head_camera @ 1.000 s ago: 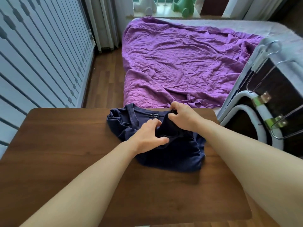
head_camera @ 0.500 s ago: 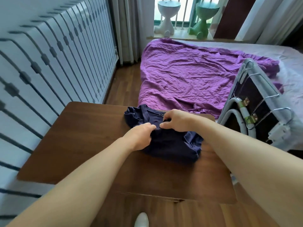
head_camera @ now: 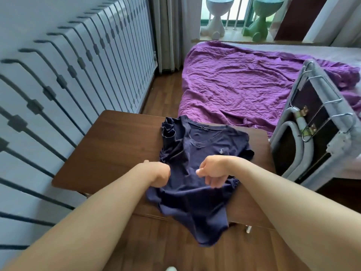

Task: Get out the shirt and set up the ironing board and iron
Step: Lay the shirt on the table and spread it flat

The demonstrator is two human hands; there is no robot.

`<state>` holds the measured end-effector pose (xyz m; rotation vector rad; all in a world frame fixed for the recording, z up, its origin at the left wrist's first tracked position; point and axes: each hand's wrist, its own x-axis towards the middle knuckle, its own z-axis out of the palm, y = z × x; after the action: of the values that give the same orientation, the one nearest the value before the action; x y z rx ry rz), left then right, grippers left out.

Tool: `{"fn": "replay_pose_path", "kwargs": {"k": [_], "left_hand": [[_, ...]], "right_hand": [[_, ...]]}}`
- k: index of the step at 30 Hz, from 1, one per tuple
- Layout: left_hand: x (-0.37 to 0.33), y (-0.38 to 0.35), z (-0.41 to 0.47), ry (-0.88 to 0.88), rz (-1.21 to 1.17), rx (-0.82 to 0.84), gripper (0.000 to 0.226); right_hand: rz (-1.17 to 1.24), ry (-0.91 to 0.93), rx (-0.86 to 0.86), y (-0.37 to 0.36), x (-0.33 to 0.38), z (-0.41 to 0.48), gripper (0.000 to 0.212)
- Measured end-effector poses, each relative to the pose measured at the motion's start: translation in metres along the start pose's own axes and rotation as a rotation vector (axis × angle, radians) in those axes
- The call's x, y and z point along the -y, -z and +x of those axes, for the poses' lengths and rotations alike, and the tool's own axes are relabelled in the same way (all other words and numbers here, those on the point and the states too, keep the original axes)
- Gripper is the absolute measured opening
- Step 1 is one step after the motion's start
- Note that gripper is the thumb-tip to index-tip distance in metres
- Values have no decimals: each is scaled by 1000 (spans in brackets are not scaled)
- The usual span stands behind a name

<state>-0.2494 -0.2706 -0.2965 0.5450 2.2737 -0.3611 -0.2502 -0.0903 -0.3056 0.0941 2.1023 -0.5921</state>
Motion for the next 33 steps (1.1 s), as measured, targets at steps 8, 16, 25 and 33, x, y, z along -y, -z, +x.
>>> {"fn": "replay_pose_path", "kwargs": {"k": [8, 16, 25, 33], "left_hand": [[-7, -14, 60, -65, -180, -296, 49], [-8, -17, 119, -139, -209, -404, 54], [-8, -14, 165, -160, -125, -409, 70], [-36, -4, 186, -159, -236, -428, 78]], "right_hand": [[-153, 27, -328, -6, -34, 40, 51], [-119, -82, -442, -2, -70, 80, 60], [69, -186, -397, 2, -76, 120, 74], [53, -315, -482, 24, -120, 133, 79]]}}
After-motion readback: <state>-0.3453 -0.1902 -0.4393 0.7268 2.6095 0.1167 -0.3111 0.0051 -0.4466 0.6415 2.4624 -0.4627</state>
